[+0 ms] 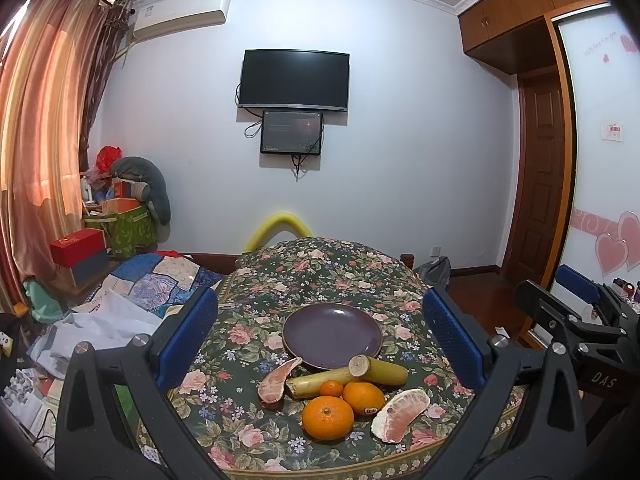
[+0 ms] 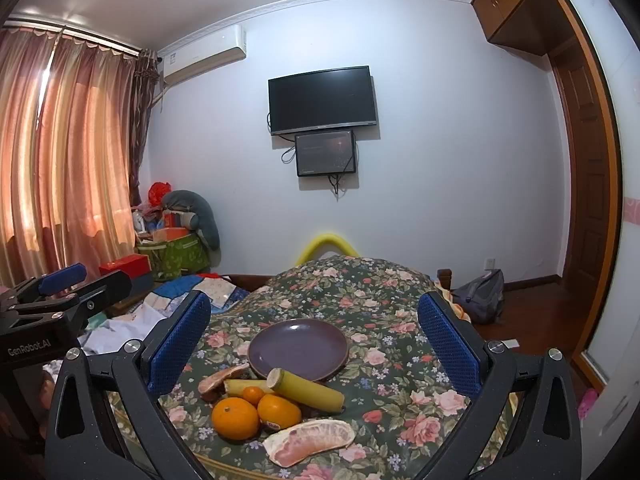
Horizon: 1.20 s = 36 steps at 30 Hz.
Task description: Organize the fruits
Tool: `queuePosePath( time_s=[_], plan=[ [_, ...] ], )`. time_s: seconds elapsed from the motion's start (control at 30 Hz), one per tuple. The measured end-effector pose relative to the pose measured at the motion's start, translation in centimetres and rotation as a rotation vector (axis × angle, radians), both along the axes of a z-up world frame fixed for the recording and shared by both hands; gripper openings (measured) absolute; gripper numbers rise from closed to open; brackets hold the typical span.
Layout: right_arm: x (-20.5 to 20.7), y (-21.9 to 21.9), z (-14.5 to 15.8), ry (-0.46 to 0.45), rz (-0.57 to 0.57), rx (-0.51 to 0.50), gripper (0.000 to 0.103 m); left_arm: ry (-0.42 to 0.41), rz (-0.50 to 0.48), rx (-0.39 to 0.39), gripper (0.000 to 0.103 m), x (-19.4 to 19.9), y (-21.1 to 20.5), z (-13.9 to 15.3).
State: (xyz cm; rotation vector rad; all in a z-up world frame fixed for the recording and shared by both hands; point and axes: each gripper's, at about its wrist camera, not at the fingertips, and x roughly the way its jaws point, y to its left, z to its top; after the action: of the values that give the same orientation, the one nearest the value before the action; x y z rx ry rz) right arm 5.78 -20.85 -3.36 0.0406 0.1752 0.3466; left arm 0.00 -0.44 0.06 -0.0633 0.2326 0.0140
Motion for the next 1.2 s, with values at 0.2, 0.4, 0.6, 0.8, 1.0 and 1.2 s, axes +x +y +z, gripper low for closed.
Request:
queuePosePath(
  time_s=[0.2, 0.4, 0.6, 0.8, 1.0, 1.2],
  plan=[
    [0.1, -0.1, -0.1, 0.003, 0.0, 0.004, 0.103, -0.001, -0.001, 0.0, 0.103, 0.0, 0.0, 0.0],
    [0.1, -0.2, -0.2, 0.005, 0.001, 0.005, 0.103, -0.002, -0.001, 0.006, 0.103, -0.1, -0.1, 0.0],
    [0.2, -0.3, -0.3, 0.008, 0.001, 0.005, 0.103, -0.002, 0.0, 0.008, 0.103, -0.1, -0.2, 0.0],
    [0.2, -0.2, -0.3, 0.009, 0.003, 0.002, 0.103, -0.002, 0.003, 0.006, 0.103, -0.2, 0.0, -0.1],
    [0.3, -0.2, -0.5, 0.02, 0.0, 0.0, 0.103, 0.003, 0.007, 0.008, 0.103, 0.0, 0.0, -0.2],
    [0.7, 0.1, -0.8, 0.03, 0.003, -0.011, 0.103, 0.025, 0.011, 0.013, 0.103, 0.8, 0.3, -0.7]
  ],
)
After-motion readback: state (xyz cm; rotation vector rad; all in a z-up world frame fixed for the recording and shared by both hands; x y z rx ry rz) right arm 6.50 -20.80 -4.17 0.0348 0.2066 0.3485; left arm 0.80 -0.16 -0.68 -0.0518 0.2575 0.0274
